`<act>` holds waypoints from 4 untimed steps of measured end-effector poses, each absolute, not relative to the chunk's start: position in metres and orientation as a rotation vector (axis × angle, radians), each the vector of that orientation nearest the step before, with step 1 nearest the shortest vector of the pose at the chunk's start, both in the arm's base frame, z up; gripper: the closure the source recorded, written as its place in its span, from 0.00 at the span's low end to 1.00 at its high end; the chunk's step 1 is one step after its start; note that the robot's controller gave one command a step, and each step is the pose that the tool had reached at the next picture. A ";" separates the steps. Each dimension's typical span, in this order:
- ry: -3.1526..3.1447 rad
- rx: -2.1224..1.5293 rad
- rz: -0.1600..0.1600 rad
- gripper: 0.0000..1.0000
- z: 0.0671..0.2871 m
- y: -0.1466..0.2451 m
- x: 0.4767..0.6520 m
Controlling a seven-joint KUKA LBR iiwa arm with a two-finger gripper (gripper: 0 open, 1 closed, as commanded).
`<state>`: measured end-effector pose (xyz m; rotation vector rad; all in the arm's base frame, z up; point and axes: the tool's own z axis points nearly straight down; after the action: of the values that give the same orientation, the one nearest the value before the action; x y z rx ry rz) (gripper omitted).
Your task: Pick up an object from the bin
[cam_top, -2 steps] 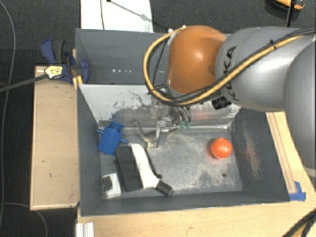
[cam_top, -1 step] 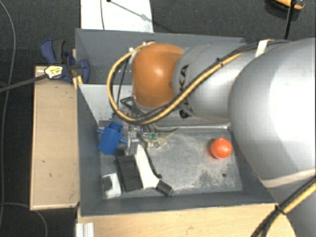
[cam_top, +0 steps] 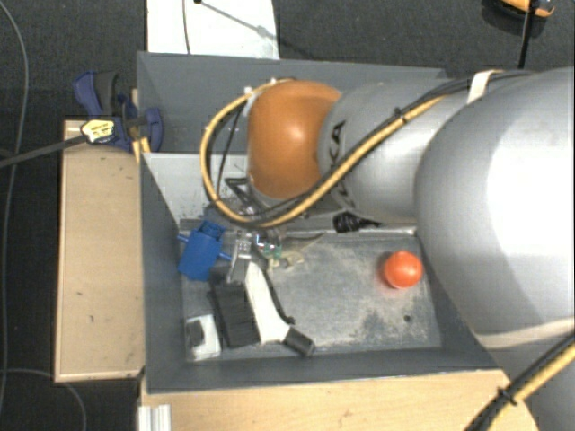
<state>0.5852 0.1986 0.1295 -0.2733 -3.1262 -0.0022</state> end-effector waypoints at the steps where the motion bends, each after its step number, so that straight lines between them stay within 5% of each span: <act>1: -3.138 -0.258 -0.006 0.00 0.119 0.232 0.588; 2: -3.101 -0.512 -0.006 0.00 0.092 0.225 0.582; 3: -3.126 -0.381 0.028 1.00 0.079 0.240 0.596; 4: -3.125 -0.384 0.027 1.00 0.079 0.240 0.596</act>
Offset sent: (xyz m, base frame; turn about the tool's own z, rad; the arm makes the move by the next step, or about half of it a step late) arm -0.0085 0.0126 -0.0595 0.4130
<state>0.5959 0.2402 0.0791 -0.3838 -3.1255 0.0271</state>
